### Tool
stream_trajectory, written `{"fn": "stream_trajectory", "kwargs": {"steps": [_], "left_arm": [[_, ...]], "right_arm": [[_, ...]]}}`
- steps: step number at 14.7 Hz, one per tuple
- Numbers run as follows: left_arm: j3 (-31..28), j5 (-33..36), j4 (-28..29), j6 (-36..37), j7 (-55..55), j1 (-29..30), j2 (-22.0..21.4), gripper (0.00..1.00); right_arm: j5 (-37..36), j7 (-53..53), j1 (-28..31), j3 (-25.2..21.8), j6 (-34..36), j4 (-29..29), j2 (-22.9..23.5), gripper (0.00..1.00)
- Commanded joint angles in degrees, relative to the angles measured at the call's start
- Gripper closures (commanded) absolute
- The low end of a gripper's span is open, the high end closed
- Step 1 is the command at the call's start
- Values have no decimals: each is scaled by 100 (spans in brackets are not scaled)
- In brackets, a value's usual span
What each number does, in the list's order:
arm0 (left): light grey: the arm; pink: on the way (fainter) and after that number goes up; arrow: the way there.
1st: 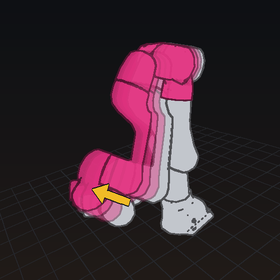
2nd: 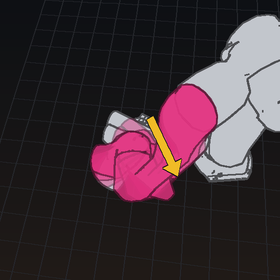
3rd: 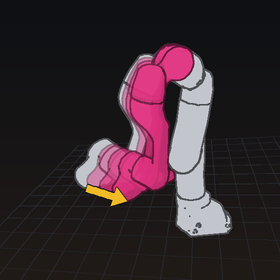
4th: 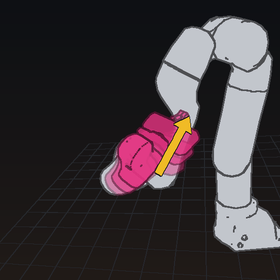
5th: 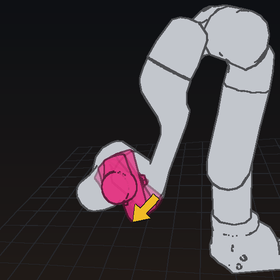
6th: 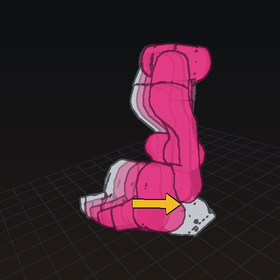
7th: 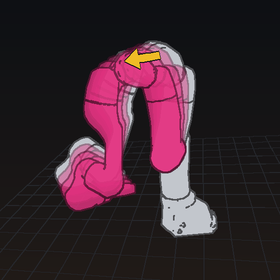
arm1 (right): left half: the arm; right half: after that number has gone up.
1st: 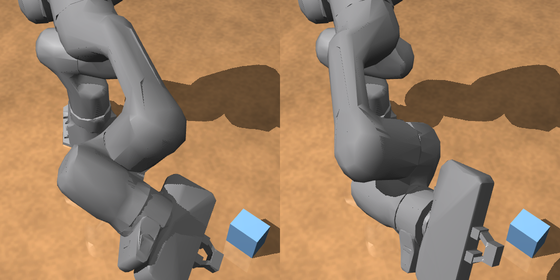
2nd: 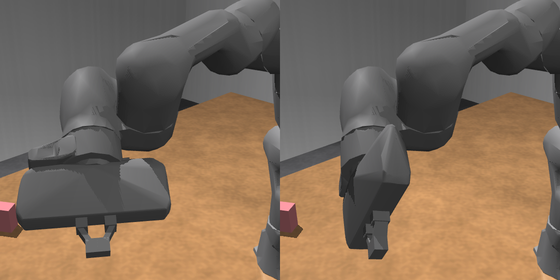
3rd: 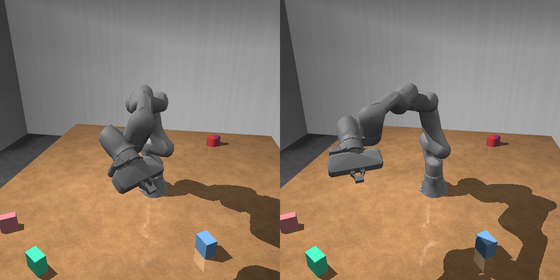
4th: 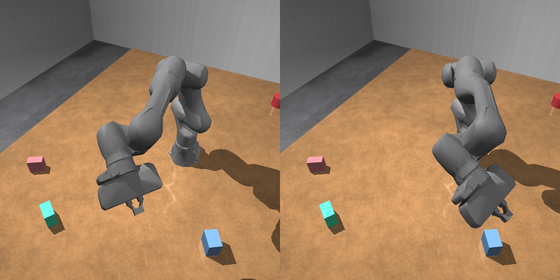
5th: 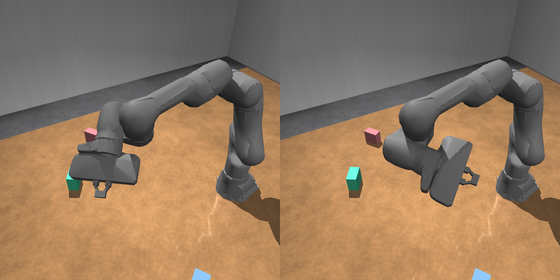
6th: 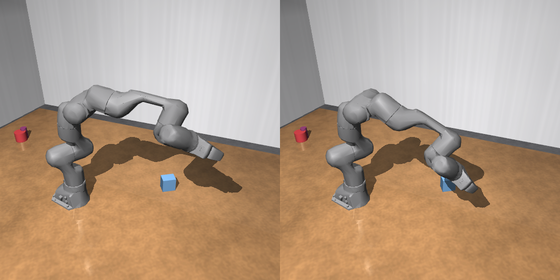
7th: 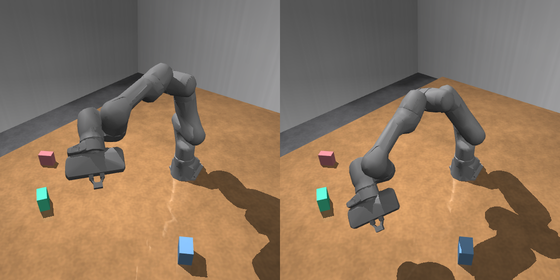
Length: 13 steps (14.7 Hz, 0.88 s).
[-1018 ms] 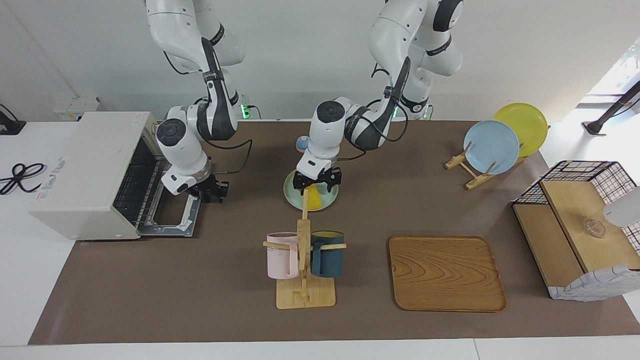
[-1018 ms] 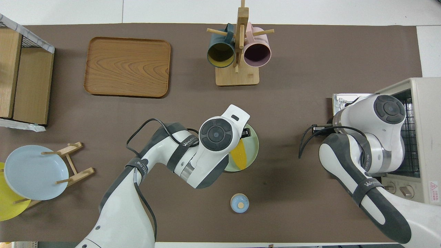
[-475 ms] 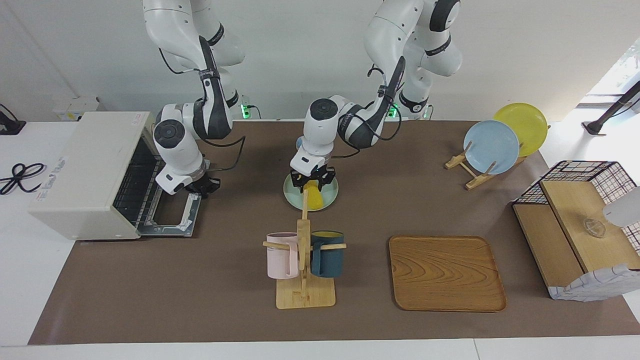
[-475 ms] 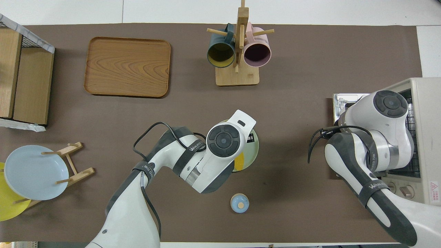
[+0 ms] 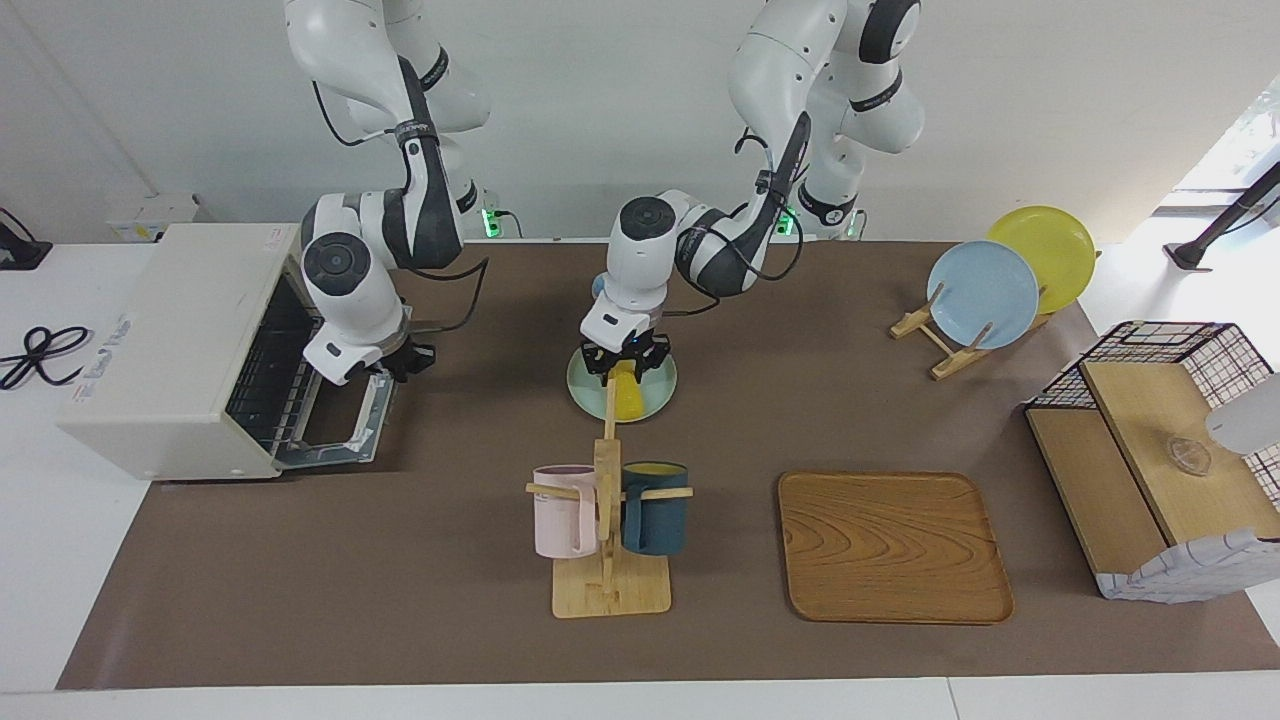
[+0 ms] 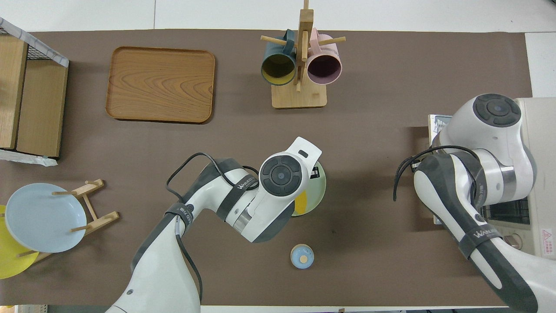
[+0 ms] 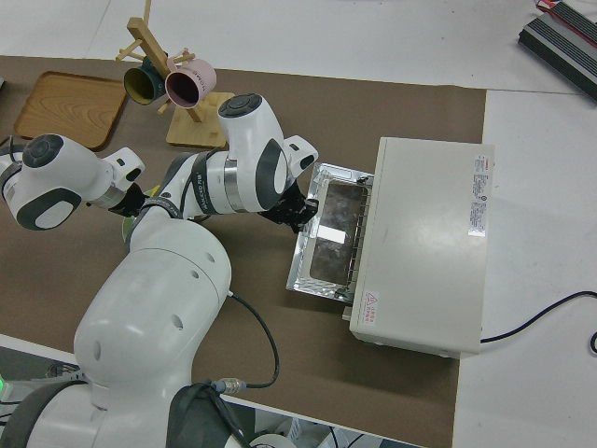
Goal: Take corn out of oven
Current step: 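Carry the corn to the wooden tray with the left gripper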
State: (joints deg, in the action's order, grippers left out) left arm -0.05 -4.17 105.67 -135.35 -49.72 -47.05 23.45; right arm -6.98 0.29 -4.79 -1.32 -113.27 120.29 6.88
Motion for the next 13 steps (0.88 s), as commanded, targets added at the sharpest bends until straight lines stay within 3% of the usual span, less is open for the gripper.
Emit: {"fn": "stream_trajectory", "kwargs": {"steps": [1, 4, 7, 11, 13], "left_arm": [[-170, -14, -265, 692, 119, 265, -305, 100], [-171, 30, -704, 1351, 541, 889, -456, 100], [-171, 48, -977, 1354, 1138, 1539, -368, 100], [-162, 48, -1214, 1310, 2244, 2454, -131, 100], [-162, 39, -1704, 1345, 2616, 2709, 341, 100]], "right_arm": [[-260, -520, 302, -43, 392, -338, -90, 100], [-287, -871, 487, -52, 700, -471, -239, 100], [-287, -1223, 724, -52, 832, -471, -380, 100], [-304, -1522, 883, -87, 1087, -506, -634, 100], [-357, -1654, 971, -96, 1175, -489, -732, 100]]}}
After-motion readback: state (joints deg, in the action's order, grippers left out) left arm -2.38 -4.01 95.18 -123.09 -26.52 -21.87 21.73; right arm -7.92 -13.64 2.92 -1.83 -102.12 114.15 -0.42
